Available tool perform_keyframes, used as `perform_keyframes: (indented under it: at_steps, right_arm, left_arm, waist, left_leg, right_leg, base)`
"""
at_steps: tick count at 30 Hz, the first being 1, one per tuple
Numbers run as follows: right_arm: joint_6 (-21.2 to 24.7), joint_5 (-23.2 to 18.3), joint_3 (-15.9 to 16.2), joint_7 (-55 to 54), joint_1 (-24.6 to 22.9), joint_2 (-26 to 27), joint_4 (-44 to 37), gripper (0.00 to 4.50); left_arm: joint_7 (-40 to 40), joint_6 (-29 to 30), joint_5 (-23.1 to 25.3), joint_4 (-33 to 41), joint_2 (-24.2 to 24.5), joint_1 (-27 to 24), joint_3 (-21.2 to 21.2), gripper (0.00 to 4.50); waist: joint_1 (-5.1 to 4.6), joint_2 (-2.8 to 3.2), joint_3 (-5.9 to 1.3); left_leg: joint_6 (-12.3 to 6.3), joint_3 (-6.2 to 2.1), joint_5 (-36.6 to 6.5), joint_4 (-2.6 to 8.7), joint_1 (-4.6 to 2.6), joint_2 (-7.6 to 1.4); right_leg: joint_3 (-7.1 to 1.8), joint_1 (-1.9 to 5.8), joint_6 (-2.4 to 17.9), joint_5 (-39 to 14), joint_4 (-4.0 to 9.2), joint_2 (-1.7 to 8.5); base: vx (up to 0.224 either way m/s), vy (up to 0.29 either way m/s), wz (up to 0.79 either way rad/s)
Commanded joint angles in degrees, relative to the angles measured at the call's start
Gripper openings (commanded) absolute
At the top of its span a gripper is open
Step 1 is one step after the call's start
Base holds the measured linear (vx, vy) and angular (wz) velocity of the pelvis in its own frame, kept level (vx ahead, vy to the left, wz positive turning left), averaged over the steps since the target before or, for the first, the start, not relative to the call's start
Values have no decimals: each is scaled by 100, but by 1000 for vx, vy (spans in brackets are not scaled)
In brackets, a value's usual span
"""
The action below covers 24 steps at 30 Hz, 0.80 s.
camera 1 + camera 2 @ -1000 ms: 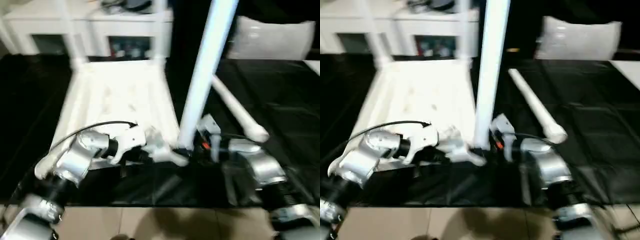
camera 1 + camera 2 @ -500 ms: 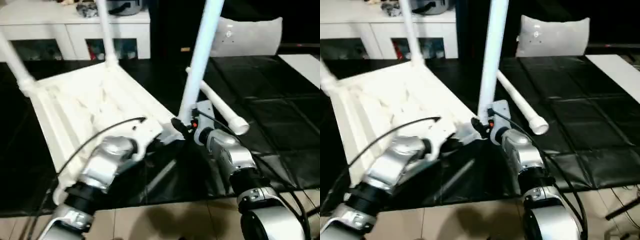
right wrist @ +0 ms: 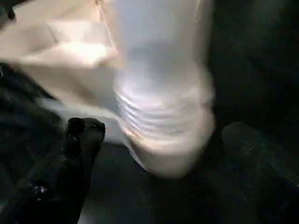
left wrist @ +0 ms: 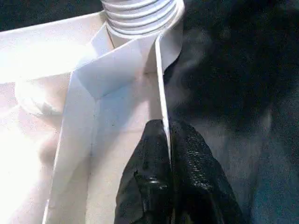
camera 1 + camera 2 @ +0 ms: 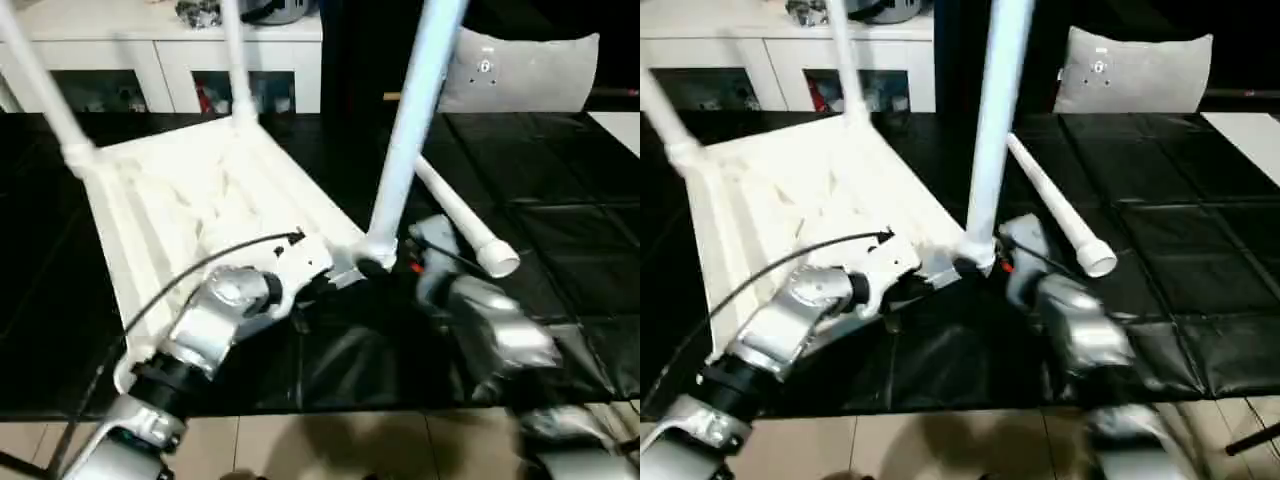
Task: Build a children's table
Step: Rotate leg to tighten
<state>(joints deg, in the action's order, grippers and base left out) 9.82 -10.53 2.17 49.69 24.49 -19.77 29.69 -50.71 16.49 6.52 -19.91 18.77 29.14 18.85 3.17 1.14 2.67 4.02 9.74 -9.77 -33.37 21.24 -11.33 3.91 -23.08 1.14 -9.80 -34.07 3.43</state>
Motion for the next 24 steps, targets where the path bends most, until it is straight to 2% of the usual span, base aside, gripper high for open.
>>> perform_keyframes:
  at_steps: [1, 4, 5, 6, 7, 8, 10, 12, 15, 21, 24]
  right_arm:
    - [-10, -76, 36, 398, 51, -114, -232, 444]
    - [-48, -90, 114, 1028, 164, -532, -287, 444]
    - [-77, -75, 156, 1181, 197, -616, -295, 444]
    - [-140, -46, 246, 1411, 240, -712, -292, 444]
    - [-184, -24, 303, 1555, 269, -767, -282, 444]
    - [-364, 89, 507, 1817, 324, -894, -265, 444]
    - [-434, 133, 595, 1925, 356, -930, -240, 444]
    - [-568, 222, 798, 2174, 455, -892, -166, 444]
    - [-591, 256, 931, 2355, 512, -811, -106, 444]
    - [-622, 314, 1190, 2610, 674, -624, 164, 384]
    - [-627, 294, 1199, 2650, 709, -556, 272, 361]
  left_arm:
    - [-434, -200, -20, 45, 112, 14, 165, 0]
    - [-1187, -577, -140, 55, 464, -50, 396, 0]
    - [-1343, -676, -123, 34, 559, -56, 466, 0]
    - [-1498, -832, -73, -34, 664, -48, 554, 0]
    - [-1582, -928, -38, -84, 721, -38, 607, 0]
    - [-1798, -1154, 6, -222, 826, 3, 706, 0]
    - [-1908, -1242, 29, -286, 876, 32, 757, 0]
    - [-2179, -1470, 87, -401, 982, 123, 882, 0]
    - [-2311, -1588, 106, -441, 1008, 168, 937, 0]
    - [-2514, -1824, 94, -513, 984, 257, 1026, 0]
    - [-2547, -1889, 84, -613, 936, 313, 1036, 0]
  waist:
    - [23, -6, -351]
    - [51, -6, -355]
    - [58, 0, -354]
    - [75, 23, -354]
    - [92, 1, -348]
    - [106, -24, -347]
    - [169, -12, -333]
    - [195, -39, -335]
    - [205, -39, -337]
    - [220, -38, -356]
    - [229, -30, -358]
  left_leg:
    - [-308, -41, -1479, 360, -41, -143]
    - [-361, -38, -1401, 353, -50, -158]
    - [-367, -32, -1395, 351, -49, -165]
    - [-358, -19, -1390, 347, -77, -179]
    - [-366, -17, -1411, 346, -69, -180]
    - [-362, -15, -1425, 350, -71, -182]
    - [-323, -13, -1481, 357, -98, -192]
    - [-285, -9, -1526, 360, -103, -190]
    - [-261, -20, -1488, 372, -95, -196]
    - [-260, -13, -1366, 362, -85, -197]
    - [-243, -16, -1361, 363, -89, -203]
  right_leg:
    - [-233, 306, 985, -1636, 472, 406]
    - [-235, 299, 1068, -1654, 464, 416]
    - [-238, 297, 1073, -1625, 459, 410]
    - [-243, 271, 1120, -1545, 451, 401]
    - [-236, 277, 1151, -1518, 446, 396]
    - [-232, 279, 1144, -1560, 441, 400]
    - [-242, 259, 1090, -1786, 453, 421]
    - [-246, 257, 1052, -1888, 458, 422]
    - [-248, 267, 1041, -1872, 437, 431]
    - [-249, 276, 1119, -1664, 412, 431]
    - [-251, 279, 1116, -1664, 405, 439]
  base:
    - [0, 0, 0]
    - [0, 0, 0]
    - [0, 0, 0]
    - [0, 0, 0]
    - [0, 0, 0]
    - [0, 0, 0]
    - [0, 0, 0]
    - [0, 0, 0]
    - [0, 0, 0]
    - [0, 0, 0]
    - [0, 0, 0]
